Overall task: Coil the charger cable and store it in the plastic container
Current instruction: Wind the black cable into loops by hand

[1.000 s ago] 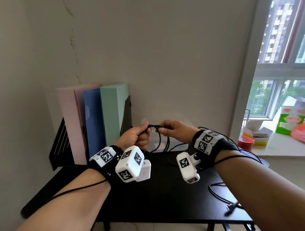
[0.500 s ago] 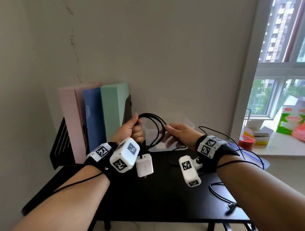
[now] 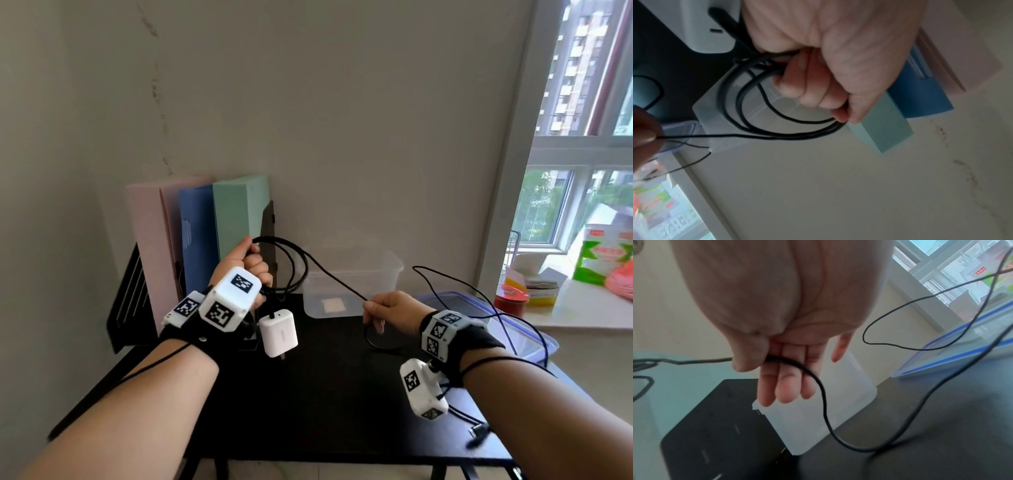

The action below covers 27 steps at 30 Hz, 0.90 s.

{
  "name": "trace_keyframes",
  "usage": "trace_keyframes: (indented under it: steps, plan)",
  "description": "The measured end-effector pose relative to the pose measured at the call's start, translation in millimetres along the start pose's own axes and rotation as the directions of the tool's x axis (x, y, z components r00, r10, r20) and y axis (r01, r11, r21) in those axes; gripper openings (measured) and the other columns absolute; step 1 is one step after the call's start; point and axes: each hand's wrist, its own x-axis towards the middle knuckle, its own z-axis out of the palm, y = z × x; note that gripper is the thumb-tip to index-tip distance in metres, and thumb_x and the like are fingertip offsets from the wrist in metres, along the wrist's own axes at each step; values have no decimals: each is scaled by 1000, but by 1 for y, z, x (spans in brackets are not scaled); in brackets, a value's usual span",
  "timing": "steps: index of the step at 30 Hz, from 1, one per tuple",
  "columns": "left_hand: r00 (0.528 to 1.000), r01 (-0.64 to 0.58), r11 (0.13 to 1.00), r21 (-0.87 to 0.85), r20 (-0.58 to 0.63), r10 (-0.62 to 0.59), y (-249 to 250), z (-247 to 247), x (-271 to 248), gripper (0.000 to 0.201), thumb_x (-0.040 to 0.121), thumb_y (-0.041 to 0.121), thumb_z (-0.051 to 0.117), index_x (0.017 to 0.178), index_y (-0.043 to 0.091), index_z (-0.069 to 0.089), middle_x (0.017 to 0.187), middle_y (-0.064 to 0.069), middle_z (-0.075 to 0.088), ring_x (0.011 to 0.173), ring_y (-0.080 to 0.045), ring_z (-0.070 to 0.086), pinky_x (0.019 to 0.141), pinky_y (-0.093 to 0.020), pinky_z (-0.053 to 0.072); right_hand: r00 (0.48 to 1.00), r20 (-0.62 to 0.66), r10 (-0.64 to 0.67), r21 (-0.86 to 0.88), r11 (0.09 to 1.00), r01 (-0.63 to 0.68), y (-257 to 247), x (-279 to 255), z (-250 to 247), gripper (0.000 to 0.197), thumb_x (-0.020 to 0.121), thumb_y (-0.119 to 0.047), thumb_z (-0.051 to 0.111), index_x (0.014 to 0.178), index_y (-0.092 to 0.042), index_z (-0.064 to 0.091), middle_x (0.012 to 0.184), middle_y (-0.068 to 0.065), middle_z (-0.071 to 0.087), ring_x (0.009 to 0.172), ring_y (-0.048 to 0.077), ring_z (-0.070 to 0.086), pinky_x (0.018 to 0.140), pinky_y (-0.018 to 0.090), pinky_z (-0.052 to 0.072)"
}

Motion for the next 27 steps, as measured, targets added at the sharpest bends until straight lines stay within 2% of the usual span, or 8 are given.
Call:
trace_keyframes:
  steps: [3, 7, 9, 11, 14, 16, 20, 27]
  plan:
    - [999, -17, 999, -43, -32, 15, 7, -2, 0, 39, 96, 40, 41, 63, 20, 38, 26, 4, 26, 19, -6, 23, 25, -12, 19, 1000, -1, 8, 14, 1000, -8, 2, -2, 2, 30, 98, -28, 44, 76, -21, 63, 69, -7, 65, 78, 8, 59, 83, 18, 39]
    - [994, -75, 991, -110, -83, 66, 18, -7, -1, 41, 96, 40, 42, 61, 19, 38, 26, 5, 25, 19, -7, 21, 25, -13, 16, 1000, 19, 3, 68, 998, -4, 8, -6, 1, 28, 97, -14, 46, 74, -19, 60, 74, -4, 68, 83, 16, 61, 91, 27, 42]
    - [992, -98, 990, -105, -91, 89, 21, -10, -2, 41, 96, 40, 41, 62, 19, 38, 26, 6, 25, 19, -7, 21, 26, -13, 16, 999, 5, 46, 223, 974, -46, 11, -7, 2, 27, 97, -9, 44, 76, -14, 60, 67, 6, 63, 71, 24, 60, 80, 36, 44]
    - [989, -116, 992, -52, -97, 110, 21, -12, -3, 41, 97, 41, 39, 63, 19, 38, 27, 6, 25, 20, -5, 22, 26, -12, 18, 988, -98, 117, 279, 956, -86, 11, -5, 1, 25, 97, -13, 47, 81, -15, 66, 67, 8, 59, 64, 23, 57, 68, 34, 44]
    - [987, -130, 991, 45, -90, 134, 12, -10, -3, 40, 97, 44, 38, 65, 20, 39, 30, 7, 26, 22, -4, 23, 28, -11, 21, 948, -305, 87, -161, 977, -141, 2, -1, -5, 23, 95, -24, 52, 105, -20, 72, 103, 5, 70, 96, 21, 63, 85, 26, 46]
    - [987, -133, 985, 111, -70, 141, 6, -7, -3, 41, 95, 49, 38, 66, 20, 41, 32, 8, 28, 24, -4, 23, 29, -12, 22, 958, -279, 61, -455, 870, -188, -18, -7, -5, 27, 95, -32, 47, 115, -29, 66, 116, 0, 68, 108, 23, 62, 90, 30, 48]
    - [991, -116, 971, 211, -42, 128, -6, 1, 1, 37, 99, 38, 33, 71, 18, 46, 33, 8, 28, 25, -5, 22, 33, -13, 19, 979, -147, -143, -760, 649, -19, -57, -16, 10, 23, 93, -30, 46, 114, -28, 56, 109, 0, 69, 102, 26, 65, 81, 33, 49]
    - [989, -146, 850, 506, 101, 110, -37, 22, -5, 36, 102, 31, 28, 76, 14, 46, 36, 8, 32, 29, -2, 24, 34, -15, 21, 903, 74, -423, -634, 679, 370, -117, -22, 15, 15, 85, -24, 58, 98, -26, 65, 100, -6, 66, 93, 16, 59, 69, 26, 40]
